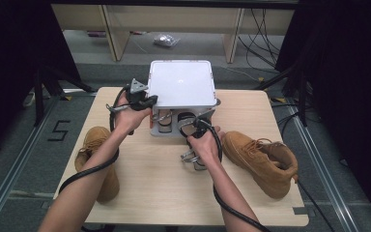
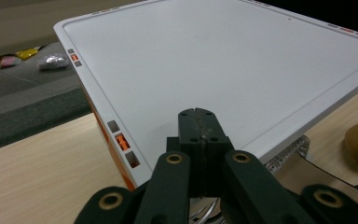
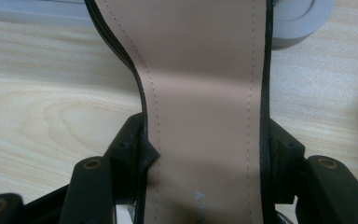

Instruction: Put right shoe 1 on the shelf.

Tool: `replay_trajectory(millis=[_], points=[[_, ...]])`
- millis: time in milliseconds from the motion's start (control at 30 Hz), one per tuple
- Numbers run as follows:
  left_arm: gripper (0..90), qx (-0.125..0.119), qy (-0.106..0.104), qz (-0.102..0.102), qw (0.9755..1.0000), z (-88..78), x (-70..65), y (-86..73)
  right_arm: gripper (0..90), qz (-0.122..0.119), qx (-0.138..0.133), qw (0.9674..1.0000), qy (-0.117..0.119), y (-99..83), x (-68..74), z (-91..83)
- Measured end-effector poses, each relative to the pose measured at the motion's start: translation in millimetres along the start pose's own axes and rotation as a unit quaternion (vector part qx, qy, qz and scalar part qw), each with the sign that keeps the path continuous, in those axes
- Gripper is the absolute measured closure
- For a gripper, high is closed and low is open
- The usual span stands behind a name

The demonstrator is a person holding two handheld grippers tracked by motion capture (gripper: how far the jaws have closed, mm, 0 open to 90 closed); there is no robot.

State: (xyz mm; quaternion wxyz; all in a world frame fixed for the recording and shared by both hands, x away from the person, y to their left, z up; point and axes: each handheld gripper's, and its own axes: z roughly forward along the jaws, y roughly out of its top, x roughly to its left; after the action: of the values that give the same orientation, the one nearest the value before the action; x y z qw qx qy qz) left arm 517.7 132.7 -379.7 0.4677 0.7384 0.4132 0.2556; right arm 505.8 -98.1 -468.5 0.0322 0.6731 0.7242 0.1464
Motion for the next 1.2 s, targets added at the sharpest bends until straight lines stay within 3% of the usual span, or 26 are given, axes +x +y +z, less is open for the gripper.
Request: replay_trajectory(millis=[33, 67, 100, 200, 300, 333, 433, 467, 500, 633, 667, 733, 767, 967, 1000, 1067, 1100, 1133, 1167, 1200], points=[[89.8, 0.000, 0.000, 0.000, 1.0000, 0.0, 0.0, 0.0, 43.6, 0.004, 0.005, 1.0000, -0.003, 0.7, 0.9, -0.5], [89.8, 0.000, 0.000, 0.000, 1.0000, 0.0, 0.0, 0.0, 43.6, -0.016, -0.001, 0.9999, -0.006, 1.1, -0.5, -0.1], [89.8, 0.000, 0.000, 0.000, 1.0000, 0.0, 0.0, 0.0, 43.6, 0.003, 0.005, 1.0000, -0.001, 1.4, 0.8, 0.0], [89.8, 0.001, 0.000, 0.000, 1.0000, 0.0, 0.1, 0.1, 43.6, 0.003, 0.000, 1.0000, -0.005, 2.0, 1.5, 0.9], [89.8, 0.000, 0.000, 0.000, 1.0000, 0.0, 0.2, 0.0, 43.6, 0.021, 0.005, 0.9997, -0.012, 2.9, 3.5, 1.5], [89.8, 0.000, -0.001, 0.000, 1.0000, 0.0, 0.2, 0.0, 43.5, 0.008, 0.001, 0.9998, -0.016, 2.8, 2.8, 1.9], [89.8, 0.000, -0.001, 0.000, 1.0000, 0.0, 0.2, 0.0, 43.5, 0.026, 0.002, 0.9995, -0.020, 3.8, 5.0, 3.1], [89.8, 0.000, 0.000, 0.000, 1.0000, 0.0, 0.2, 0.0, 43.5, 0.003, -0.004, 0.9997, -0.025, 4.4, 1.8, 4.1], [89.8, 0.000, -0.001, 0.000, 1.0000, -0.1, 0.2, 0.0, 43.5, -0.001, -0.006, 0.9999, -0.016, 3.8, 1.8, 3.4], [89.8, 0.001, -0.001, -0.001, 1.0000, 0.0, 0.4, 0.1, 43.5, 0.021, -0.015, 0.9996, -0.011, 4.4, 4.0, 5.0], [89.8, 0.001, -0.001, 0.000, 1.0000, 0.0, 0.4, 0.1, 43.5, 0.023, -0.007, 0.9996, -0.015, 4.9, 4.5, 4.3], [89.8, 0.001, -0.002, -0.001, 1.0000, 0.0, 0.5, 0.1, 43.4, 0.022, -0.017, 0.9995, -0.013, 4.4, 4.7, 5.3], [89.8, 0.000, -0.001, -0.001, 1.0000, 0.0, 0.5, 0.1, 43.4, 0.018, -0.007, 0.9996, -0.019, 5.4, 4.8, 4.4], [89.8, 0.001, -0.001, 0.000, 1.0000, 0.0, 0.3, 0.1, 42.4, 0.010, -0.007, 0.9993, -0.035, 5.2, 8.3, 4.2], [89.8, 0.001, -0.001, 0.000, 1.0000, 0.0, 0.3, 0.1, 41.8, -0.005, -0.009, 0.9992, -0.039, 5.4, 6.8, 3.6], [89.8, 0.001, -0.001, 0.000, 1.0000, 0.0, 0.3, 0.1, 38.9, -0.012, -0.017, 0.9992, -0.036, 5.5, 7.6, 0.2], [89.8, 0.001, -0.001, 0.000, 1.0000, 0.0, 0.3, 0.2, 36.8, 0.007, -0.028, 0.9990, -0.034, 4.6, 11.8, -1.3], [89.8, 0.001, -0.001, 0.000, 1.0000, 0.0, 0.3, 0.2, 35.1, -0.031, -0.030, 0.9987, -0.027, 4.8, 6.3, -4.9], [89.8, 0.001, -0.001, 0.000, 1.0000, 0.0, 0.3, 0.2, 32.2, -0.027, -0.028, 0.9986, -0.036, 5.1, 8.8, -6.8], [89.8, 0.001, -0.001, 0.000, 1.0000, 0.0, 0.3, 0.1, 31.9, -0.037, -0.027, 0.9984, -0.034, 4.4, 8.9, -8.3]])
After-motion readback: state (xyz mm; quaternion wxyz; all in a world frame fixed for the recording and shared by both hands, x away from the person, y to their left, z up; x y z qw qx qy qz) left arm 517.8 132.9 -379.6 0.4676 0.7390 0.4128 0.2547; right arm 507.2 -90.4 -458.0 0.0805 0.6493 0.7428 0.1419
